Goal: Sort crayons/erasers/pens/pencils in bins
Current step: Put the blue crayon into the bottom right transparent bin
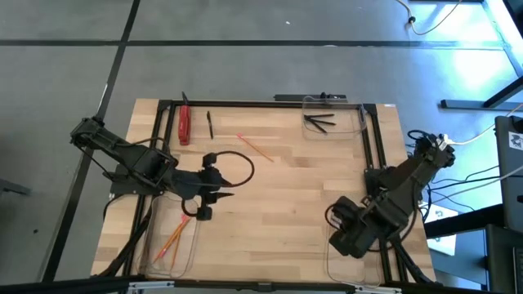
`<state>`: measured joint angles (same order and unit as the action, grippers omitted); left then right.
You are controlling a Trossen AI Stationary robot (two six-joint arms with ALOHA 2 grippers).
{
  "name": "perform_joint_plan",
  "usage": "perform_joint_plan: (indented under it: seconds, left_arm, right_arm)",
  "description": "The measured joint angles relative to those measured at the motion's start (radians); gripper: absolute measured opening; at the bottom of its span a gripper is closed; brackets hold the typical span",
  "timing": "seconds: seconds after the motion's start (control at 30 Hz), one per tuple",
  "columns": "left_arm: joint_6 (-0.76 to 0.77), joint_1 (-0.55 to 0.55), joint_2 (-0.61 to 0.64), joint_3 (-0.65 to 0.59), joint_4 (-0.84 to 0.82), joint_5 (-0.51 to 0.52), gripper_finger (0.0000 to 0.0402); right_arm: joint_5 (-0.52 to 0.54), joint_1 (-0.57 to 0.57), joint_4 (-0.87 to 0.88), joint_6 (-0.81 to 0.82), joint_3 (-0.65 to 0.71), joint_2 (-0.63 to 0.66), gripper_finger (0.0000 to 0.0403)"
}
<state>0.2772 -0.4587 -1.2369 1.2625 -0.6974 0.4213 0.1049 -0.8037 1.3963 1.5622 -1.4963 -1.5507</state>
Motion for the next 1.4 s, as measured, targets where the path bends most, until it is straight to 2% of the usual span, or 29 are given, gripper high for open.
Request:
perform_joint_plan:
  seconds: [0.33,0.87,1.13,1.4]
  left_arm:
    - [0.001,0.000,0.000,0.000,0.028,-0.001,0.0102]
    - [0.001,0.000,0.000,0.000,0.059,-0.001,0.0102]
    - [0.003,0.000,0.000,0.000,0.062,-0.104,0.0102]
    - [0.001,0.000,0.000,0.000,0.062,-0.112,0.0102]
  right_arm:
    - [-0.028,-0.117,0.057,0.164,0.000,-0.063,0.0035]
    - [-0.062,-0.137,0.118,0.133,0.001,-0.271,0.0035]
    - [-0.073,-0.136,0.116,0.131,0.001,-0.360,0.0035]
    - [-0.073,-0.136,0.116,0.100,0.001,-0.426,0.0035]
